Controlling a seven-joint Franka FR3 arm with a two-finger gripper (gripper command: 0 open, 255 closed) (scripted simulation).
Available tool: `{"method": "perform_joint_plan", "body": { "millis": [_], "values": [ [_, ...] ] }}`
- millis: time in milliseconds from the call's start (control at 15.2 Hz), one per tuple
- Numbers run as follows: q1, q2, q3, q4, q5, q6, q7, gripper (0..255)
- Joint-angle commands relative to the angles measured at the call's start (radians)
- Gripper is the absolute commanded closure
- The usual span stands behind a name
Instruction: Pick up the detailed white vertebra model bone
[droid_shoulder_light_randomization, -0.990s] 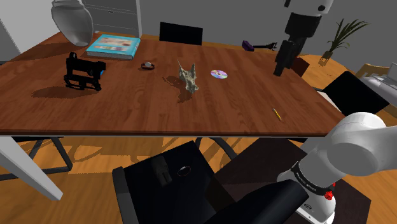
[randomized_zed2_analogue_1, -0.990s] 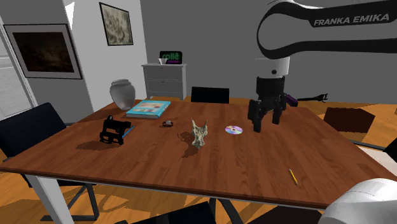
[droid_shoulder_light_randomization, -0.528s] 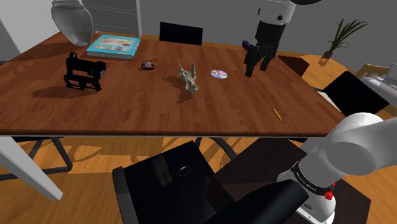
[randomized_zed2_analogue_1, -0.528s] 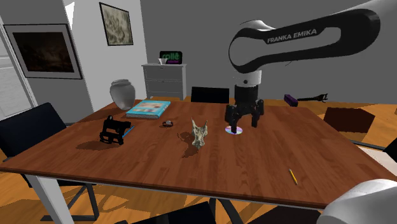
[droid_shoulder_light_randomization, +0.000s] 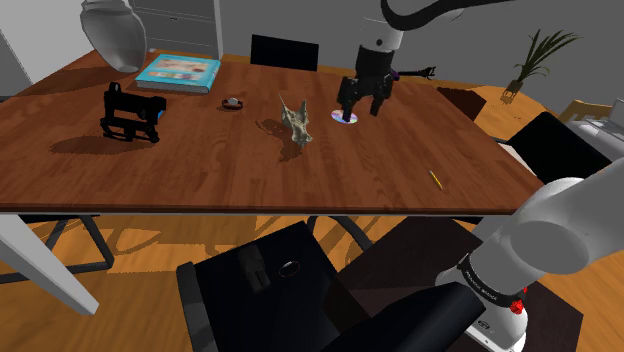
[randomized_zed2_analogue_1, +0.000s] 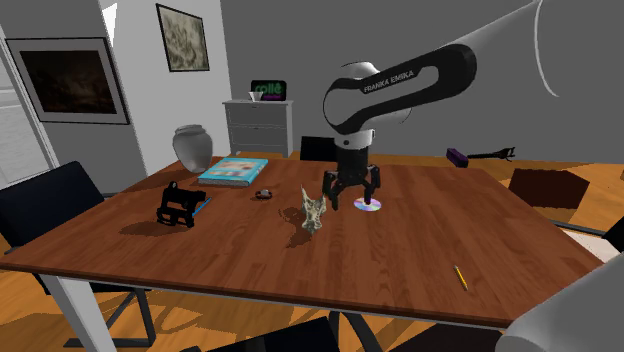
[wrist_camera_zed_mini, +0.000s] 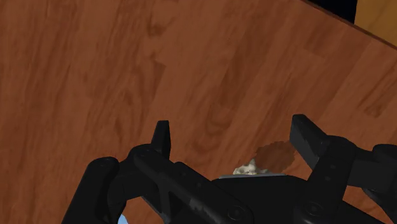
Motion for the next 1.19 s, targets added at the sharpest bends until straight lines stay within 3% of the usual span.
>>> {"method": "perform_joint_plan", "body": {
  "millis": [0,594,1122],
  "values": [
    [-0.01,0.077,0.008,0.041,-0.008,0.04,0.039,0],
    [-0.02,0.421,0.018,0.298,-0.069,0.144,0.22,0],
    [-0.002,0.733,-0.015,0.621,-0.115,0.149,0.349,0]
  ]
}}
